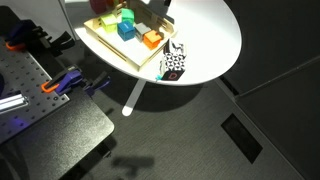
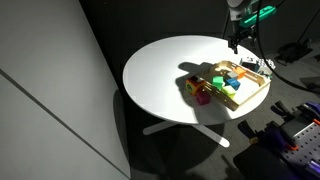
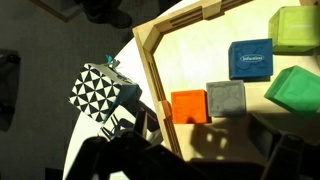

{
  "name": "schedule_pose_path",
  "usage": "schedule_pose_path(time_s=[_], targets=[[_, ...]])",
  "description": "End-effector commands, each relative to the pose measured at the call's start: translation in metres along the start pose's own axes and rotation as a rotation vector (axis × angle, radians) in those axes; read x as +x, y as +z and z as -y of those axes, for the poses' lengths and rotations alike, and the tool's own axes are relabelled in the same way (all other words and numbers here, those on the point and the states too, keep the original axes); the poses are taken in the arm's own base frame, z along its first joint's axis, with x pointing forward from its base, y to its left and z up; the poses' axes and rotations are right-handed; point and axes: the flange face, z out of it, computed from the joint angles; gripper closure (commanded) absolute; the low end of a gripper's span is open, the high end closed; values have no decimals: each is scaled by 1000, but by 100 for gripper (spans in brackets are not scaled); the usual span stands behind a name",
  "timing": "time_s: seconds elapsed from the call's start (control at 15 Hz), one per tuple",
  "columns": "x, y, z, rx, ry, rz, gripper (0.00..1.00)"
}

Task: Move the soft cube from the tray to the table

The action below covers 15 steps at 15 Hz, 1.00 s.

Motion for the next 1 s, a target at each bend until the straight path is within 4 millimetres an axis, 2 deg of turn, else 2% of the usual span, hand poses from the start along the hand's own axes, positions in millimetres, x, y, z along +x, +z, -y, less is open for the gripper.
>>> schedule_pose_path(time_s=[0.0, 0.73, 0.87, 0.93], targets=[[-35, -11, 1, -4, -8, -46, 0], [-107, -11, 19, 92, -79, -302, 0], [-116, -9, 22, 102, -79, -320, 0], [-99, -7, 22, 106, -80, -284, 0]])
